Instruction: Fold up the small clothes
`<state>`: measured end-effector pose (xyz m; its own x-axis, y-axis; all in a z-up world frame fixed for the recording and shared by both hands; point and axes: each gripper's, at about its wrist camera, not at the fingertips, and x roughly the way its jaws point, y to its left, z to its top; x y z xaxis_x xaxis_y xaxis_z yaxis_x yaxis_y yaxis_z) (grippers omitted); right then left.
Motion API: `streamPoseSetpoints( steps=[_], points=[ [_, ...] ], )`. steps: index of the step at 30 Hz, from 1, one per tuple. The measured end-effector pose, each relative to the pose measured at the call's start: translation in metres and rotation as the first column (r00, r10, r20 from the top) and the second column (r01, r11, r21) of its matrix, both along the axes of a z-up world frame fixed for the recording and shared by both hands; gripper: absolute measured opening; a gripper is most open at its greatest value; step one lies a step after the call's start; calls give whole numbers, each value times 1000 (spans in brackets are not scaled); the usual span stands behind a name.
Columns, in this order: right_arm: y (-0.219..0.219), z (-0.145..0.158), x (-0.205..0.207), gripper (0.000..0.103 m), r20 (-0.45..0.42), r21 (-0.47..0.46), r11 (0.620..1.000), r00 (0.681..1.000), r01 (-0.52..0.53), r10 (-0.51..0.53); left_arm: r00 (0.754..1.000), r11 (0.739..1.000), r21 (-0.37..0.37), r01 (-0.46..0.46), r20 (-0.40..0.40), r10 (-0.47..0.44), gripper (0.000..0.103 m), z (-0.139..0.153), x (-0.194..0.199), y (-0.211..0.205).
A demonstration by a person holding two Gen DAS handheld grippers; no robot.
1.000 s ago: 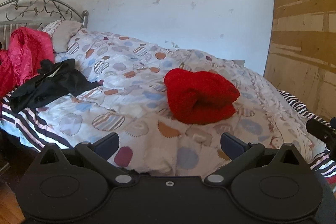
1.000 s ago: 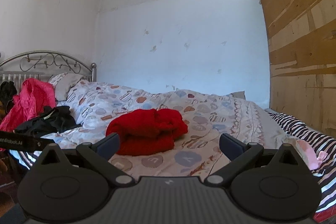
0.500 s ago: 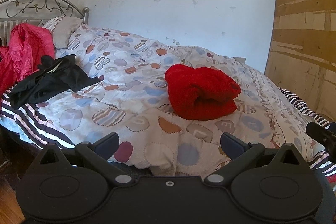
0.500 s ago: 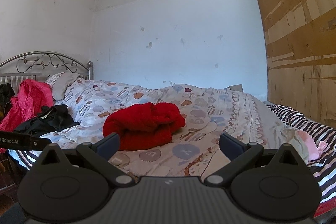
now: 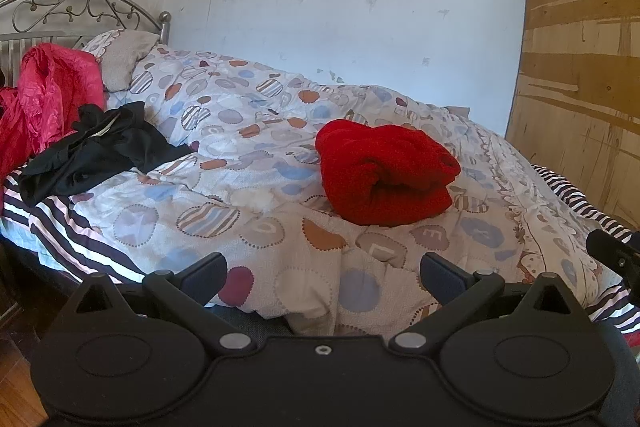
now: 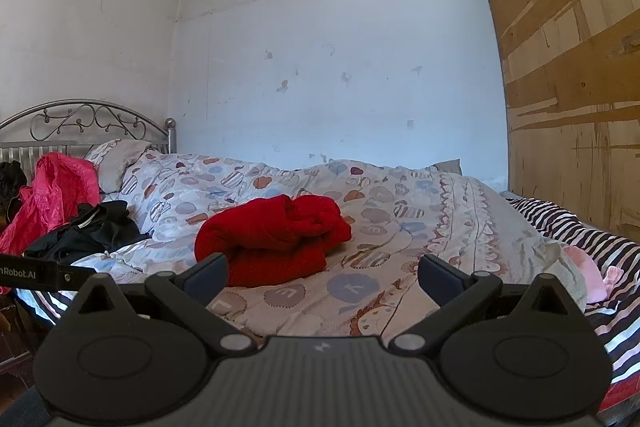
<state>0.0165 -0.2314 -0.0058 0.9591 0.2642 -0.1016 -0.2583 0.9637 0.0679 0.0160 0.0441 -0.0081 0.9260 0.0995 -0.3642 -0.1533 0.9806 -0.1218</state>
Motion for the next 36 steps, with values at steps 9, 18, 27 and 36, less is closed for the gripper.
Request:
streamPoseSetpoints(
  steps=[9, 18, 27, 36],
  points=[
    [1, -2, -2, 103, -3, 1, 1000, 1000, 1, -1, 1000, 1000, 1, 0, 0, 0, 102, 0, 0, 0],
    [0, -3, -2, 103, -4, 2, 1000, 1000, 0, 0, 1000, 1000, 2, 1, -2, -1, 102, 0, 0, 0],
    [0, -3, -2, 103, -5, 3, 1000, 1000, 1, -1, 1000, 1000, 3, 0, -2, 0, 102, -1, 0, -1],
    [0, -2, -2, 103, -6, 3, 1000, 1000, 1, -1, 1000, 1000, 3, -1, -1, 1, 102, -1, 0, 0]
  ],
)
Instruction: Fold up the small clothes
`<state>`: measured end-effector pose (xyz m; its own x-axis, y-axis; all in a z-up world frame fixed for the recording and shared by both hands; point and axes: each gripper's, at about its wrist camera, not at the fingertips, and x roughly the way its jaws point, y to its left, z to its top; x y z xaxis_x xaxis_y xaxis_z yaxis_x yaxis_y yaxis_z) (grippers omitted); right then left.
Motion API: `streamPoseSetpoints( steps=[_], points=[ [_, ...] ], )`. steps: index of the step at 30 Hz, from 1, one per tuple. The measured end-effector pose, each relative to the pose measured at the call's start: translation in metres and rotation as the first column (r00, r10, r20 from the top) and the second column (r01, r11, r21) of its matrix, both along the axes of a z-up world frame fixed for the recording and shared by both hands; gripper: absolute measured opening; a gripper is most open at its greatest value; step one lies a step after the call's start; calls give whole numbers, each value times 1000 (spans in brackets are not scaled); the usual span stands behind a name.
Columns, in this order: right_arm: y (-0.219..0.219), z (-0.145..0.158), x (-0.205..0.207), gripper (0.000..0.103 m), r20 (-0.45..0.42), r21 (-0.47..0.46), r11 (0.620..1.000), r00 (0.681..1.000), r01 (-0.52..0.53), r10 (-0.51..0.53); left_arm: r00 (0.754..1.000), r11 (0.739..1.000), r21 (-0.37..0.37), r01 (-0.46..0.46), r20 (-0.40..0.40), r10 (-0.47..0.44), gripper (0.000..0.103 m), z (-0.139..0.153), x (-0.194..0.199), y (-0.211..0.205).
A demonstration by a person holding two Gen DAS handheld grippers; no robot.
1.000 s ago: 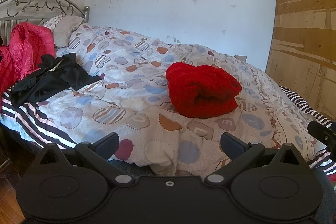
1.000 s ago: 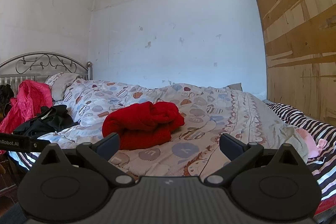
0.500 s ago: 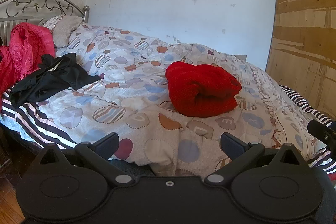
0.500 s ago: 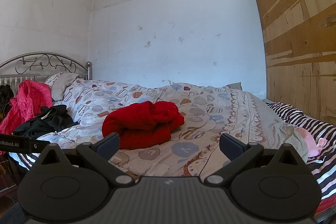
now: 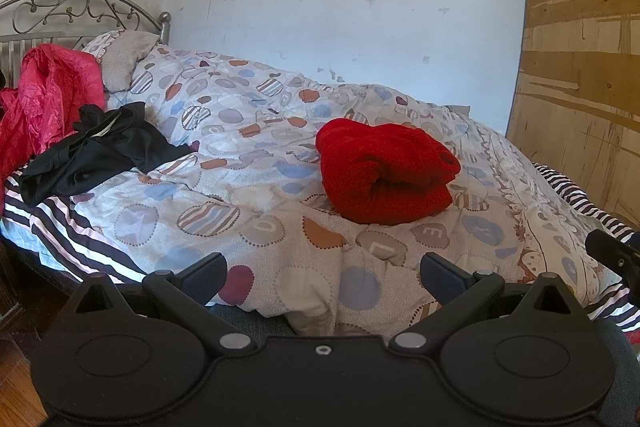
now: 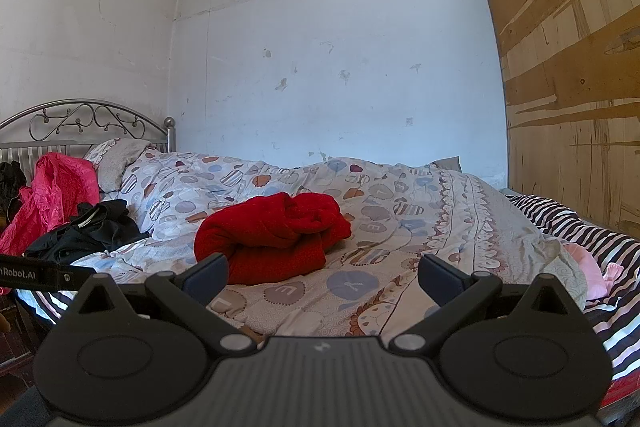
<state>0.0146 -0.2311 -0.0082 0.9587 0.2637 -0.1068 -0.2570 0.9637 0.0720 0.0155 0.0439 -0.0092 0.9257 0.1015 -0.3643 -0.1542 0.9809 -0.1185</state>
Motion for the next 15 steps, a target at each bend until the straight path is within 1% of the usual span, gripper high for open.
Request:
streamPoseSetpoints(
  steps=[15],
  points=[
    [0, -1, 0, 103, 3, 1, 1000, 1000, 8, -8, 1000, 1000, -3, -1, -13, 1, 102, -2, 0, 1]
  ],
)
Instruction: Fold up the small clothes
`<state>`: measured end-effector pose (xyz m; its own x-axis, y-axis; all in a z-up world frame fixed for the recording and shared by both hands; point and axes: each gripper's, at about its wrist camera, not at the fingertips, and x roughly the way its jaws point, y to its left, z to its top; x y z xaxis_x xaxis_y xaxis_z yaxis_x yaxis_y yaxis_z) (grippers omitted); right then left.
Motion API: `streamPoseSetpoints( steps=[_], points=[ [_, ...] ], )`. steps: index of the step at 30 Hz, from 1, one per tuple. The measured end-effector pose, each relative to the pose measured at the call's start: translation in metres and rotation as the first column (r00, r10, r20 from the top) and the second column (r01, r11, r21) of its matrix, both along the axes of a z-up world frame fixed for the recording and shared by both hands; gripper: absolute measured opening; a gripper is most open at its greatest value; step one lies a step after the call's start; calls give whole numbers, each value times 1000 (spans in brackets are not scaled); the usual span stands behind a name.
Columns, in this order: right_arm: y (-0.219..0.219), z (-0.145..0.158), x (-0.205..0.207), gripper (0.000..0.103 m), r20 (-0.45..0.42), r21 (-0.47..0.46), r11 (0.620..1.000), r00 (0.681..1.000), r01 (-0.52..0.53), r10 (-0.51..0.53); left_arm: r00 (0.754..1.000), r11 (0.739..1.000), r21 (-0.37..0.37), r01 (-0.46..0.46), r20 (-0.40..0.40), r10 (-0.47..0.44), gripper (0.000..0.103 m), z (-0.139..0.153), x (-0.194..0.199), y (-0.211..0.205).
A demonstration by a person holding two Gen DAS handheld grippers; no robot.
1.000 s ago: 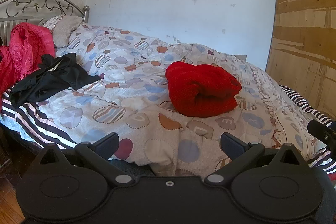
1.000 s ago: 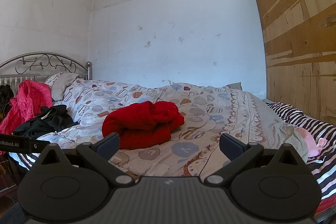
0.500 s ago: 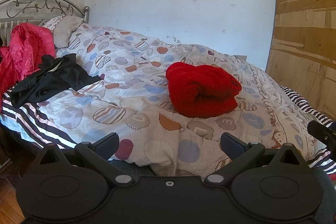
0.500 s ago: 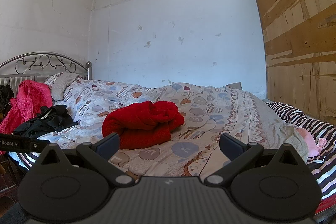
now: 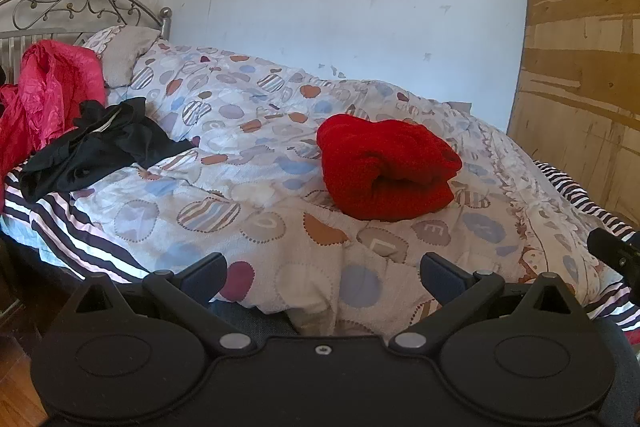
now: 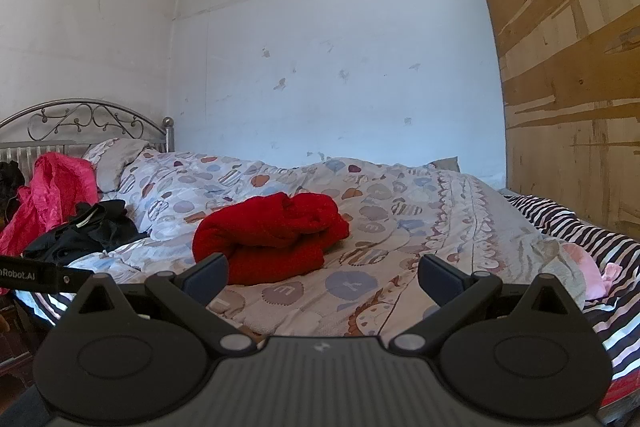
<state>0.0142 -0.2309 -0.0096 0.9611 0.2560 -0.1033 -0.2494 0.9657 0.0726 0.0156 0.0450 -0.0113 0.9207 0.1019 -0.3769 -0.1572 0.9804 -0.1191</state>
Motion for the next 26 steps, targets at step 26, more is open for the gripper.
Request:
streamPoseSetpoints(
  steps=[26],
  points=[
    [4, -1, -2, 103, -8, -4, 1000, 1000, -3, 3, 999, 1000, 11, -5, -39, 5, 102, 1, 4, -5]
  ],
)
